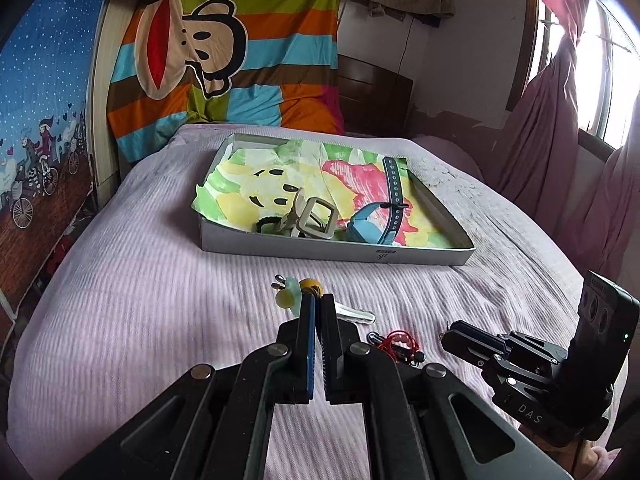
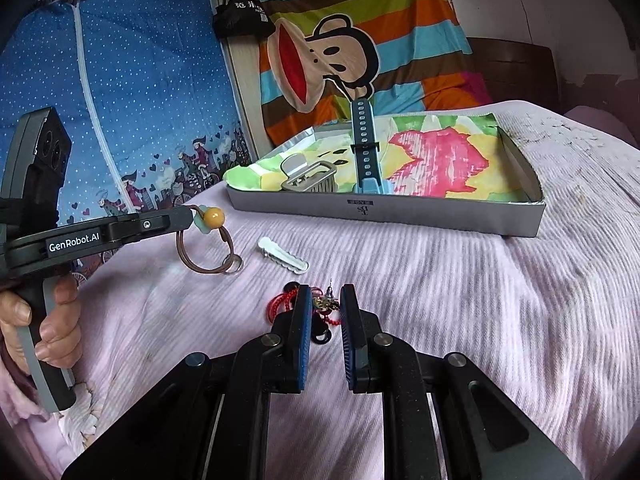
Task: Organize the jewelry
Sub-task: 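Carry both cords into the grey tray and open both tools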
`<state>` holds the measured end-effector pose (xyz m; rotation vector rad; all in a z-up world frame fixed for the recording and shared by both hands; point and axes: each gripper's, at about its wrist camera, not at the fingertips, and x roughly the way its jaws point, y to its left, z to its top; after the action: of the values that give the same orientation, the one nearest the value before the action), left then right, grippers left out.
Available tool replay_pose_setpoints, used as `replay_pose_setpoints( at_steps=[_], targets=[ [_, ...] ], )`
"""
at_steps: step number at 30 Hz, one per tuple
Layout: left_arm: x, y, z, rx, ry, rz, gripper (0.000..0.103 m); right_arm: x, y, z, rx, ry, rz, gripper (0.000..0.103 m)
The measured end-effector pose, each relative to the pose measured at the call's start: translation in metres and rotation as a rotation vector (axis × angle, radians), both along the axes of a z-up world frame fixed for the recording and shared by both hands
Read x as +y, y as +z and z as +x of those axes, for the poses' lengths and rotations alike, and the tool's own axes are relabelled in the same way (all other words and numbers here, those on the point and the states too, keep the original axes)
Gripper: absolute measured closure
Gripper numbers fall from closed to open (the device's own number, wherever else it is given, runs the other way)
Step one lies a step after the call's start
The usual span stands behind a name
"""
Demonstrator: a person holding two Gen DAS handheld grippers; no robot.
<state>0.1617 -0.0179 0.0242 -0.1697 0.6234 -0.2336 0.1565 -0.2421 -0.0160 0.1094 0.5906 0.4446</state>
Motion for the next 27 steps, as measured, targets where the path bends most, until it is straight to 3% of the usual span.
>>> replay_pose_setpoints(
  at_steps=[13, 20, 27],
  targets=[
    [0.000, 0.037, 0.042, -0.070, 0.076, 0.039, 0.100, -0.010, 0.021, 0.047, -0.097, -0.050, 0.067, 0.090],
    [0.005, 0.031, 0.081, -0.066, 0.126, 0.031, 0.100, -0.016, 0.024, 0.078, -0.138, -0.102, 0.064, 0.090],
    [0.005, 0.014, 0.108, -0.050, 0.136, 0.030, 0.100, -0.025, 0.012, 0.109, -0.080, -0.140, 0.088, 0.090]
  ],
)
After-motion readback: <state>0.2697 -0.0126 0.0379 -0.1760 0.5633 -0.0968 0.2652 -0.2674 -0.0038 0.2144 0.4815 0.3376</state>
